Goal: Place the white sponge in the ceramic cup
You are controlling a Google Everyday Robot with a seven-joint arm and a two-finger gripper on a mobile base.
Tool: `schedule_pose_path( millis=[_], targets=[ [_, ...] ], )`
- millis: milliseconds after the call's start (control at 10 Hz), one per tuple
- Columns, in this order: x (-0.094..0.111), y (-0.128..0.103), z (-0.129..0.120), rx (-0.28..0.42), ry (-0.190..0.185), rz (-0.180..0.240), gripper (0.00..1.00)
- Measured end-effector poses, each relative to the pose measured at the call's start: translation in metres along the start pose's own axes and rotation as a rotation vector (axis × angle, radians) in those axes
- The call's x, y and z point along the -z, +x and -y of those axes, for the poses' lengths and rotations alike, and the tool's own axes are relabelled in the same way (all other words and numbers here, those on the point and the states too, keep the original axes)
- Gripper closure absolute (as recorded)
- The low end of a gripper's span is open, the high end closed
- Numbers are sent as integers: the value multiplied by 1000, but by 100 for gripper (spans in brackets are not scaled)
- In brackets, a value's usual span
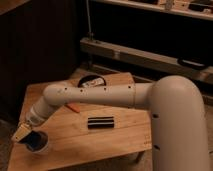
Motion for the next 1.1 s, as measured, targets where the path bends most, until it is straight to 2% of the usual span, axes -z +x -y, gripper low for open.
schedule_pose_path(
  millis=[800, 1100],
  targets=[
    [-12, -8, -14, 38, -1, 12, 46],
    [-12, -10, -11, 76, 4, 24, 23]
  ],
)
